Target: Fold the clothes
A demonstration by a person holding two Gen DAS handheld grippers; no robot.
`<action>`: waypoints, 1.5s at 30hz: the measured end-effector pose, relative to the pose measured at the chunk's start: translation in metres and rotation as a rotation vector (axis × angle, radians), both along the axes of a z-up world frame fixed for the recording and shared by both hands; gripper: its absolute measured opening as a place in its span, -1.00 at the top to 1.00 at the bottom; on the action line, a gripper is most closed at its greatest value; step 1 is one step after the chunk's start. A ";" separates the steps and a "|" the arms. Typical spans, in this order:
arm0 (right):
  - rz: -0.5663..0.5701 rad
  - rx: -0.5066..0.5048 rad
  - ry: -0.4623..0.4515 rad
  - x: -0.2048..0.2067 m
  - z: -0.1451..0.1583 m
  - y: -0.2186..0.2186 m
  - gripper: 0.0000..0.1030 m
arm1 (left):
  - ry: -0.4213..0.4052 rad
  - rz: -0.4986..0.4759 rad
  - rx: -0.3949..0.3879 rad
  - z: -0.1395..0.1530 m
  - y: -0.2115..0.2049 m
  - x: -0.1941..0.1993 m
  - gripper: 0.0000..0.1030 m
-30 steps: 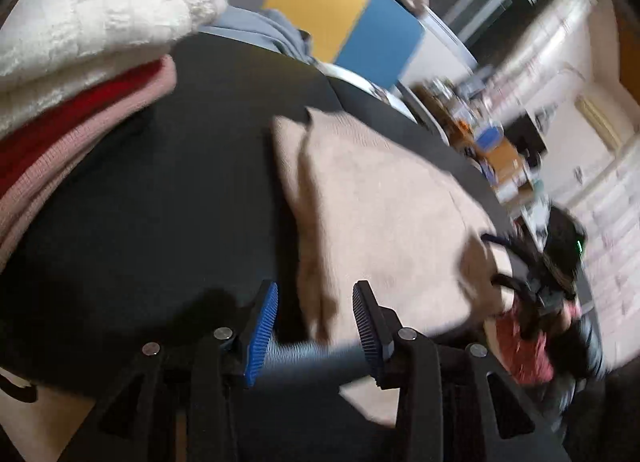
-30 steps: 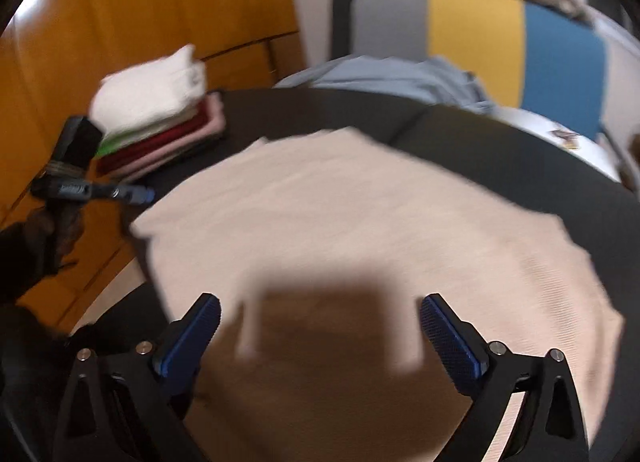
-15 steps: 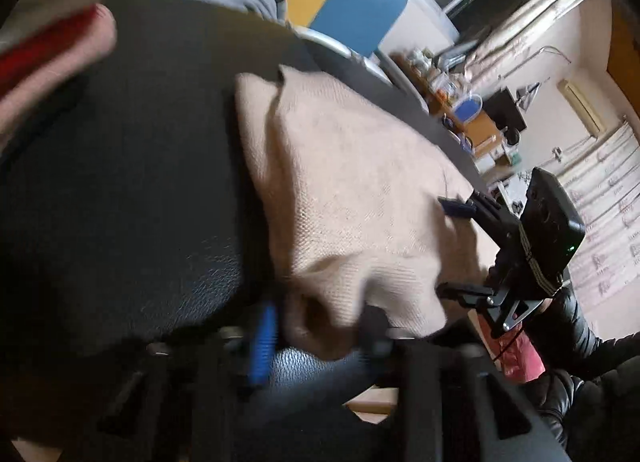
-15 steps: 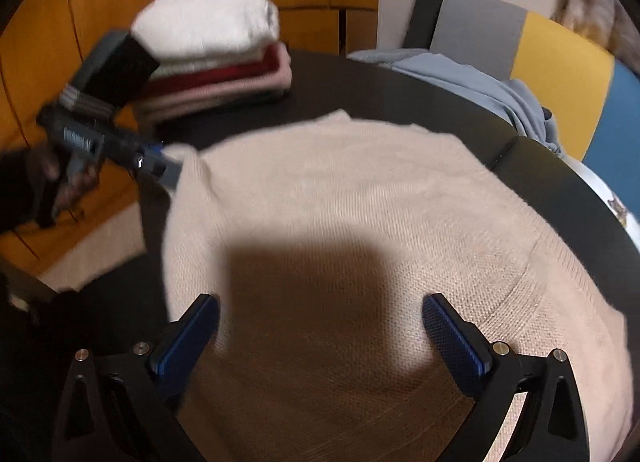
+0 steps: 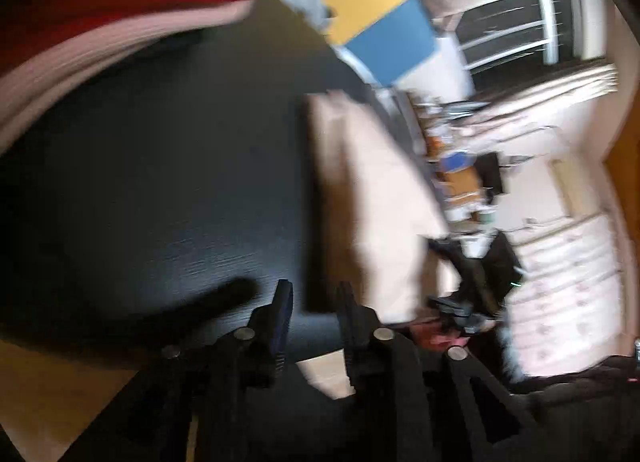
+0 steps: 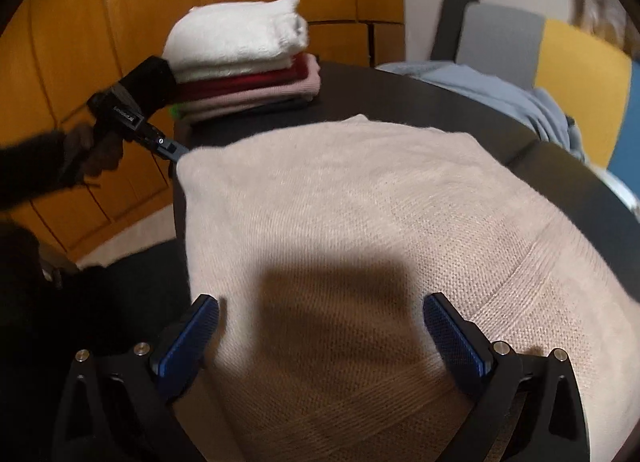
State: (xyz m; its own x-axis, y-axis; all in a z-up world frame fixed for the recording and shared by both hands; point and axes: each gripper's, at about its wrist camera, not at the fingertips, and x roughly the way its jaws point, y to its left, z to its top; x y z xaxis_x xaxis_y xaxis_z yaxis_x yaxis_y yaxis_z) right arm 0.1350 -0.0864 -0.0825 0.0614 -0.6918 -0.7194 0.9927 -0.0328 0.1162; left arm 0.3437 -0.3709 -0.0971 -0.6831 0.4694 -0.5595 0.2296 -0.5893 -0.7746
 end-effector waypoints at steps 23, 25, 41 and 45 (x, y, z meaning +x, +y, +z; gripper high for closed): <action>-0.264 -0.050 0.096 -0.036 0.028 0.036 -1.00 | -0.113 0.009 -0.316 0.025 0.005 -0.131 -0.18; -0.327 -0.025 0.114 -0.050 0.025 0.051 -1.00 | -0.150 -0.020 -0.288 0.010 -0.002 -0.131 -0.19; -0.495 -0.222 -0.200 -0.100 -0.004 0.123 -1.00 | -0.156 0.008 -0.192 -0.002 0.006 -0.175 0.62; -0.472 -0.187 -0.226 -0.099 -0.001 0.119 -1.00 | -0.159 0.100 -0.193 0.010 -0.018 -0.177 0.79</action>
